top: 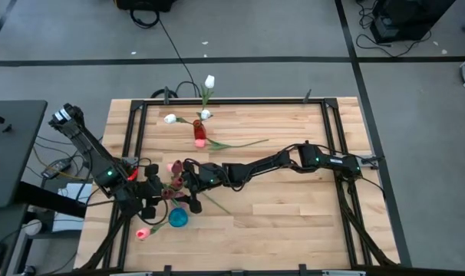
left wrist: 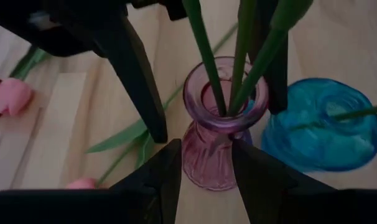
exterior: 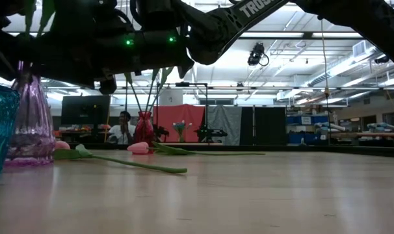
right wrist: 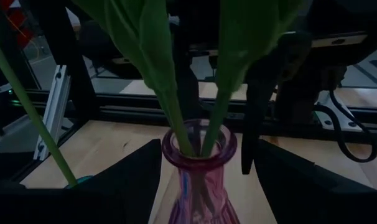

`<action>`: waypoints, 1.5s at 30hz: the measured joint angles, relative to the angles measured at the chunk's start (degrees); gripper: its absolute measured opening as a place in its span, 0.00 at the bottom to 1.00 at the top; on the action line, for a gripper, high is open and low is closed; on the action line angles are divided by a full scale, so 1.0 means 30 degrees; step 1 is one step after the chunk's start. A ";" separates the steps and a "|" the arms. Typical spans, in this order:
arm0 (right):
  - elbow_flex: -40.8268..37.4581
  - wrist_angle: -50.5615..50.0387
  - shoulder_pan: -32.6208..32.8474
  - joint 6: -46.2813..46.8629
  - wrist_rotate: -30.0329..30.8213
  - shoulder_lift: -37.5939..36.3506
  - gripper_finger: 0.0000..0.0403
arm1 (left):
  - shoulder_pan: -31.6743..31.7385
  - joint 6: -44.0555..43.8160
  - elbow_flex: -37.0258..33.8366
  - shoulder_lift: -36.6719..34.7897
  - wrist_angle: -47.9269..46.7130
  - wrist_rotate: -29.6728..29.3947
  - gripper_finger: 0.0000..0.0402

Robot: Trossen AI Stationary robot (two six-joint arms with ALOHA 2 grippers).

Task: Sort flowers into vase by color
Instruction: Move the pink vase to the top right of the table

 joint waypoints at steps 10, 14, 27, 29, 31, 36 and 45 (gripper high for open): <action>0.0000 -0.0724 -0.0042 0.0166 0.0540 -0.0045 0.61 | -0.0007 -0.0008 -0.0007 0.1063 0.0304 -0.1552 0.37; -0.0018 -0.1182 -0.0164 0.0175 0.0647 -0.0051 0.51 | -0.0007 -0.0213 0.0059 0.0762 0.0299 -0.1564 0.37; -0.0015 -0.3027 -0.0498 -0.0331 0.0413 -0.0815 0.28 | -0.0036 -0.2288 0.0197 -0.3292 -0.1936 -0.0186 0.37; -0.0023 -0.4537 -0.0683 -0.0458 0.0450 -0.1390 0.28 | -0.0044 -0.2272 0.0197 -0.3956 -0.2041 -0.0146 0.37; -0.0044 -0.5994 -0.0800 -0.0791 0.0700 -0.2073 0.29 | -0.0038 -0.2186 0.0206 -0.4487 -0.2050 -0.0160 0.37; -0.0036 -0.9159 -0.0772 -0.2066 0.2523 -0.3984 0.29 | -0.0044 -0.2092 0.0225 -0.5104 -0.2426 -0.0546 0.37; -0.5062 -0.8336 -0.0765 -0.1244 0.3517 -0.8374 0.30 | -0.0044 -0.2067 0.0226 -0.5161 -0.3062 -0.0792 0.37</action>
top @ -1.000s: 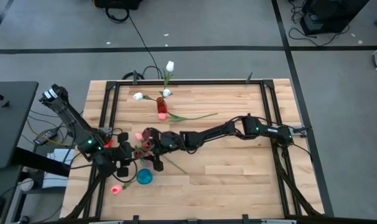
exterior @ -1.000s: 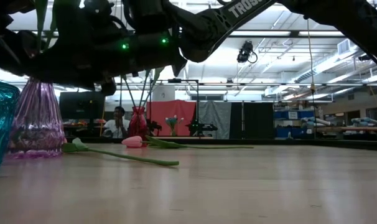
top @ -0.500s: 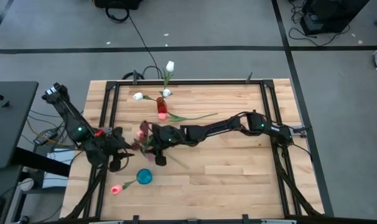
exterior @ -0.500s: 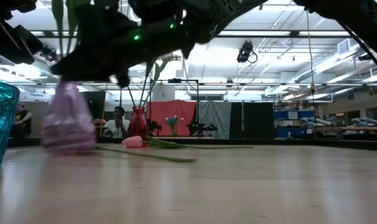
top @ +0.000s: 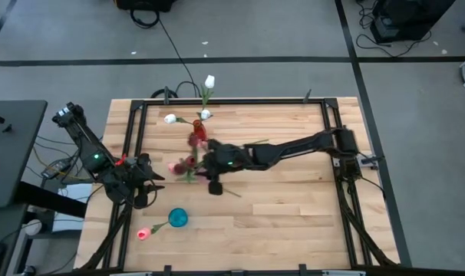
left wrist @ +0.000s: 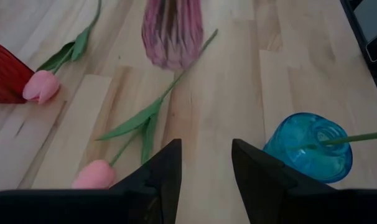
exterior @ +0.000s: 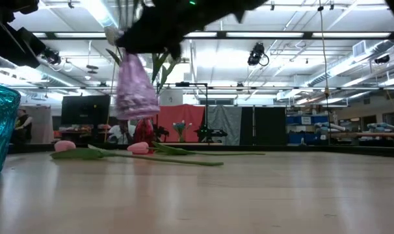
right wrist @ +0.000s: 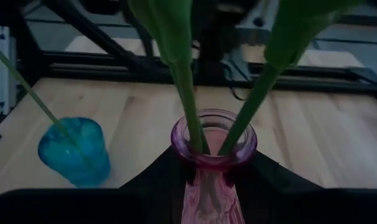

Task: Sort flowers into vase by color
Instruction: Move the pink vase to the top right of the table

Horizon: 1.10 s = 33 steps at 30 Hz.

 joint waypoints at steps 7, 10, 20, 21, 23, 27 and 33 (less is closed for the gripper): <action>-0.8178 0.4583 0.0000 0.1385 0.2641 -0.5091 0.30 | 0.0000 0.0470 0.0000 0.0000 0.0015 -0.0405 0.37; -1.1434 0.5918 -0.0122 0.2202 0.3602 -0.7188 0.30 | 0.0000 0.0514 0.0000 0.0000 0.0015 -0.0525 0.37; -1.9702 0.9299 -0.1435 0.4147 0.6534 -1.1741 0.30 | 0.0000 0.1083 0.0000 -0.0117 0.0022 -0.0990 0.37; -2.0199 0.9427 -0.1661 0.4230 0.6551 -1.1953 0.30 | 0.0000 0.1188 0.0000 -0.0177 0.0029 -0.1056 0.37; -2.0896 0.9695 -0.2062 0.4418 0.6805 -1.2252 0.30 | 0.0000 0.1250 0.0000 -0.0314 0.0022 -0.1100 0.37; -2.1630 0.9701 -0.2820 0.4445 0.7478 -1.2459 0.30 | 0.0000 0.1250 0.0000 -0.0640 0.0023 -0.1094 0.37; -2.1603 0.9702 -0.3582 0.4139 0.7220 -1.2434 0.31 | 0.0000 0.1177 0.0000 -0.0952 0.0015 -0.1076 0.37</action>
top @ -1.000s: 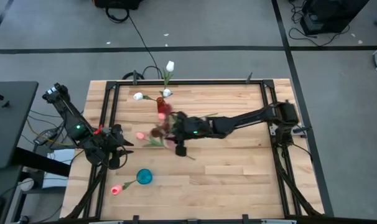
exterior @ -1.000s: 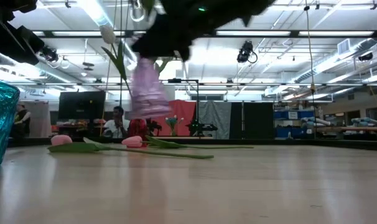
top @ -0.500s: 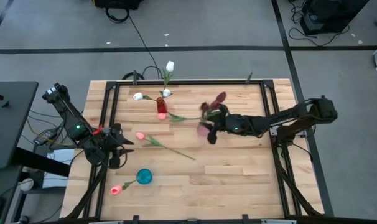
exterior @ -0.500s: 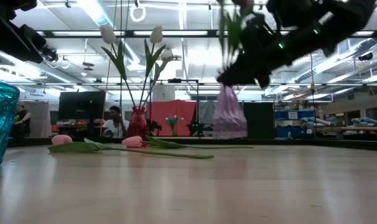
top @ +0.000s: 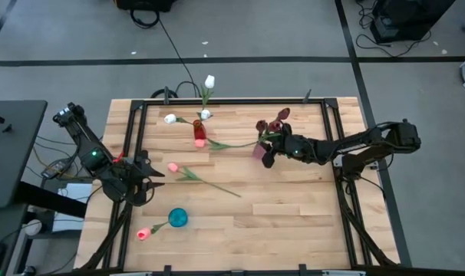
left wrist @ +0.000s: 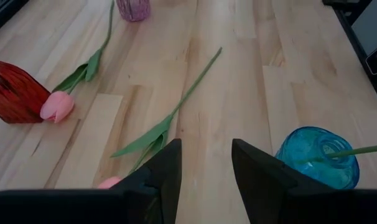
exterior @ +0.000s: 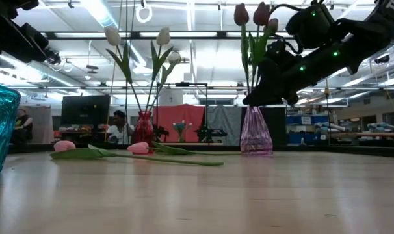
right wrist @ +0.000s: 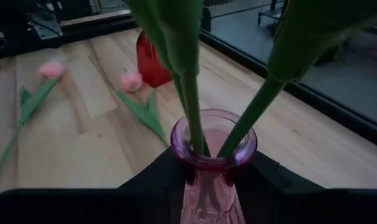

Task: Sort flowers into vase by color
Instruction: Move the pink vase to the top right of the table

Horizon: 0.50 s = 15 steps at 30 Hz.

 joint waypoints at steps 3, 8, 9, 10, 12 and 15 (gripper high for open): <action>0.0007 -0.0104 -0.0112 0.0143 -0.0340 -0.0042 0.34 | 0.0000 -0.0007 0.0000 -0.0039 -0.0007 0.0085 0.37; 0.0007 -0.1925 -0.0068 0.0673 -0.0671 -0.0895 0.45 | 0.0000 -0.0047 0.0000 -0.0039 -0.0050 0.0110 0.37; 0.0007 -0.2443 -0.0068 0.0919 -0.0817 -0.1220 0.47 | 0.0000 -0.0125 0.0000 -0.0036 -0.0087 0.0112 0.37; 0.0007 -0.3123 -0.0052 0.1161 -0.0932 -0.1629 0.50 | 0.0000 -0.0178 0.0000 -0.0032 -0.0143 0.0115 0.37; 0.0007 -0.4507 0.0062 0.1576 -0.1208 -0.2432 0.54 | 0.0000 -0.0226 0.0000 -0.0039 -0.0300 0.0115 0.37; 0.0007 -0.6572 0.0520 0.2286 -0.1311 -0.3924 0.57 | 0.0000 -0.0229 0.0000 -0.0039 -0.0311 0.0115 0.37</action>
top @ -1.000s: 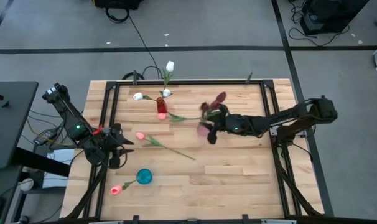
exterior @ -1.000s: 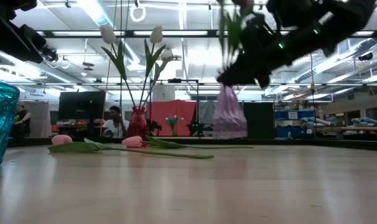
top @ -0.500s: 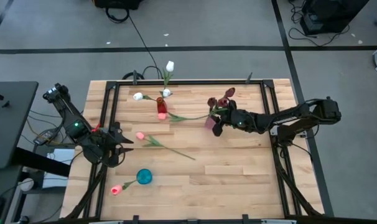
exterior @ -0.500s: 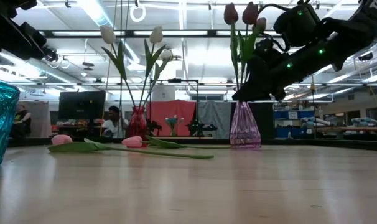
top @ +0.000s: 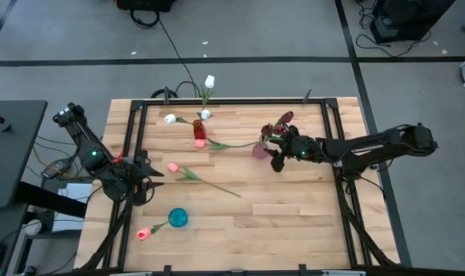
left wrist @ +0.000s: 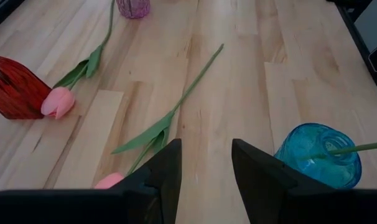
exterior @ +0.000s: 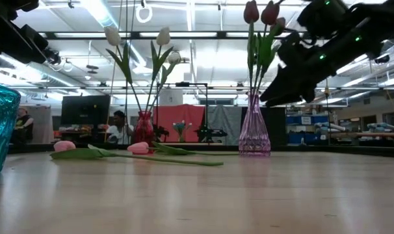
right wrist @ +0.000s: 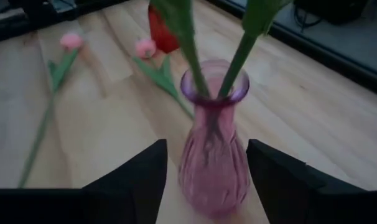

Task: Sort flowers into vase by color
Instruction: Move the pink vase to the top right of the table

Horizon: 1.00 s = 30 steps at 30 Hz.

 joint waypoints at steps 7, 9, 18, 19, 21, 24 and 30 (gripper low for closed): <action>0.0000 -0.1538 0.1967 0.2085 0.1513 -0.1570 0.56 | 0.0000 -0.0047 0.0000 0.0000 0.0079 -0.0038 0.37; 0.0006 -0.1219 0.2830 0.2598 0.1878 -0.1109 0.56 | 0.0000 -0.0125 0.0000 0.0000 0.0078 -0.0044 0.37; 0.0030 0.7928 0.6077 0.1705 0.4566 0.5677 0.54 | 0.0000 0.0121 -0.0007 0.0003 0.0150 -0.0087 0.37; 0.0117 0.8842 0.6136 0.1421 0.4857 0.6735 0.54 | 0.0000 0.0192 -0.0001 0.0000 0.0151 -0.0093 0.37; 0.0411 0.9995 0.6157 0.1169 0.5937 0.8651 0.54 | 0.0000 0.0236 -0.0006 0.0000 0.0158 -0.0117 0.37; 0.1029 1.1337 0.5881 0.1014 0.7380 1.0927 0.54 | 0.0000 0.0064 -0.0007 0.0000 0.0165 -0.0109 0.37; 0.2615 1.2074 0.4909 0.0666 0.7022 1.3755 0.54 | 0.0000 0.0110 -0.0007 0.0000 0.0158 -0.0066 0.37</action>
